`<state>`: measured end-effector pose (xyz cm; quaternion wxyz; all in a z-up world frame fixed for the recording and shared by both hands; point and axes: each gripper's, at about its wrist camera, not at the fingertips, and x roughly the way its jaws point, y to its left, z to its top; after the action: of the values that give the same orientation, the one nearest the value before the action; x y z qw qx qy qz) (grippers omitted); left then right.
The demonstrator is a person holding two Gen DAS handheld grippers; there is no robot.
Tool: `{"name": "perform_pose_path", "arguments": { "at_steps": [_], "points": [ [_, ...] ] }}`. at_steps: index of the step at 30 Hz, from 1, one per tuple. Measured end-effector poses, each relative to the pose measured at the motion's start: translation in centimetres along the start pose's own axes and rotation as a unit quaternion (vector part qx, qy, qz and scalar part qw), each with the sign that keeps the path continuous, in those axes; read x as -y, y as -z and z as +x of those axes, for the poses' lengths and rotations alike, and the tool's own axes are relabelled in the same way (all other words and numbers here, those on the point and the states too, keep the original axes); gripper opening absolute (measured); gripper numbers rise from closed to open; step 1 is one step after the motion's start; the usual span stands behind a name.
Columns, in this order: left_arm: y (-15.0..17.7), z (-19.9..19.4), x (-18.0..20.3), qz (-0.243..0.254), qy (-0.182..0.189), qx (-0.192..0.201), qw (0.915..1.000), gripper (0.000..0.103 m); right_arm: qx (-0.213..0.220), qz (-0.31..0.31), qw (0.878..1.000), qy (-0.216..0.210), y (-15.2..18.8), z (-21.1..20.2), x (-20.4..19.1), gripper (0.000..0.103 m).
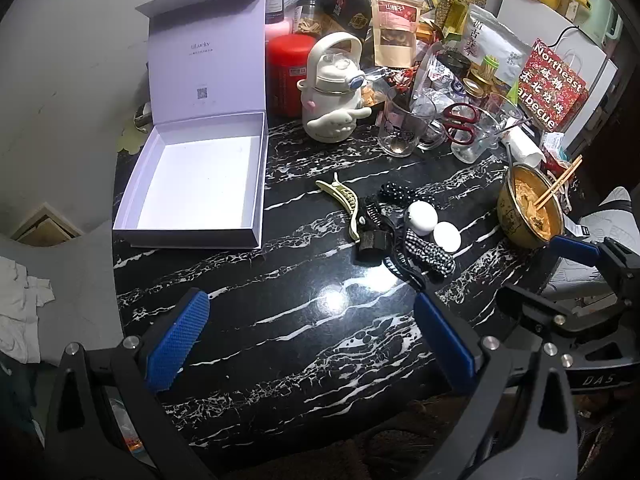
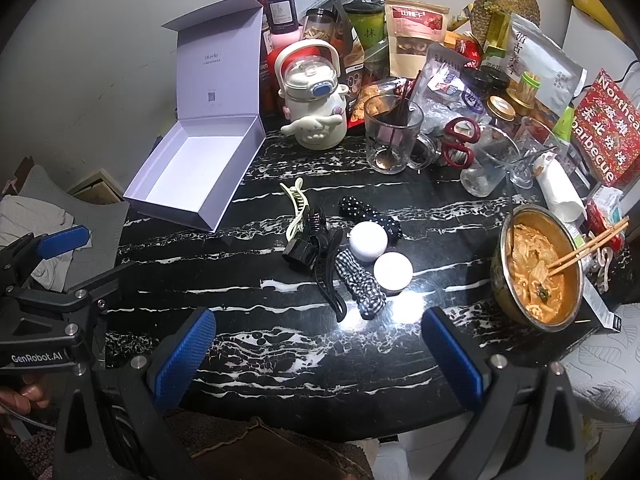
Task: Organize objects
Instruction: 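Move both tools toward the compacts and black hair clips on the table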
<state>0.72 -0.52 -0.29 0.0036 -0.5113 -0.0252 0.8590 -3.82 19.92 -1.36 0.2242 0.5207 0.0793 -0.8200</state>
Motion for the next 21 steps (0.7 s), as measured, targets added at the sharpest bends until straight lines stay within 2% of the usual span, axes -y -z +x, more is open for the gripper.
{"name": "perform_pose_path", "arguments": {
  "at_steps": [21],
  "points": [
    [0.02,0.02,-0.08,-0.004,-0.003,-0.005,1.0,0.102,0.001,-0.01,1.0,0.002,0.05,0.03,-0.46,0.103]
  ]
}}
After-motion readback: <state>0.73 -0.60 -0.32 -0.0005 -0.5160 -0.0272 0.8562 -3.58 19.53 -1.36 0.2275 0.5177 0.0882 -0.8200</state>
